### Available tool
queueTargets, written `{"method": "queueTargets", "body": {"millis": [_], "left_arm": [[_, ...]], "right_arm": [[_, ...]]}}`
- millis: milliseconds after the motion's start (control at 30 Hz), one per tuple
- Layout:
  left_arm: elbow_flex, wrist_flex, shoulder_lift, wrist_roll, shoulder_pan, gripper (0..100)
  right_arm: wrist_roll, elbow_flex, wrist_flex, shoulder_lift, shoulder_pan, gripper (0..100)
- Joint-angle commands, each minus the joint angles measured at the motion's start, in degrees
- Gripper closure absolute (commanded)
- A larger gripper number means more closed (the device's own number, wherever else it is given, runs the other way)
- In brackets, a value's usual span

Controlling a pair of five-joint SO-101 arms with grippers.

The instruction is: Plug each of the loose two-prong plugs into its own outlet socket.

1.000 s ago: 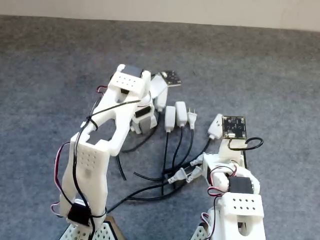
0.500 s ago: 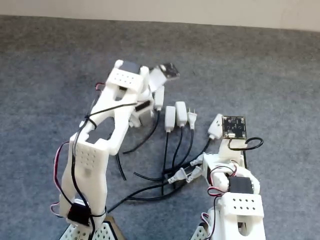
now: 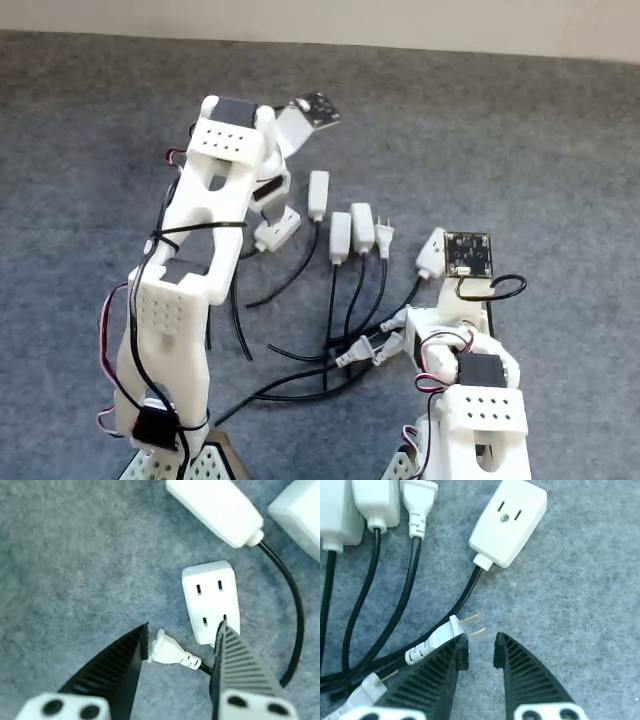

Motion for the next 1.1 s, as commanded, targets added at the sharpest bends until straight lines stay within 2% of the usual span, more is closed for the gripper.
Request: {"method": "queueTargets", "body": {"millis": [0, 100, 533, 700, 833, 933, 1000, 1067], "left_arm": [[-3.03, 1.32, 1.63, 6.15, 0.66, 76], [-3.12, 3.08, 3.03, 10.64, 1.63, 73], [-3.12, 3.96, 6.99, 10.99, 2.77, 74], [-3.21, 1.14, 11.82, 10.73, 2.95, 80], [-5.49, 1.32, 9.98, 10.64, 2.68, 88], [-10.77, 6.42, 7.78, 7.47, 2.24, 95], [-14.55, 10.81, 6.37, 5.36, 2.07, 96], [-14.46, 11.52, 4.00, 4.92, 0.84, 96]], "right_arm": [[0.00, -0.31, -0.92, -0.66, -0.40, 89.7], [0.00, -0.31, -0.92, -0.66, -0.40, 89.7], [0.00, -0.31, -0.92, -0.75, -0.40, 89.7], [0.00, -0.31, -0.92, -0.75, -0.40, 89.7], [0.00, -0.31, -0.92, -0.84, -0.40, 89.7], [0.00, -0.31, -0.92, -0.84, -0.40, 89.7], [0.00, -0.31, -0.92, -0.84, -0.40, 89.7], [0.00, -0.31, -0.92, -0.84, -0.40, 89.7]]}}
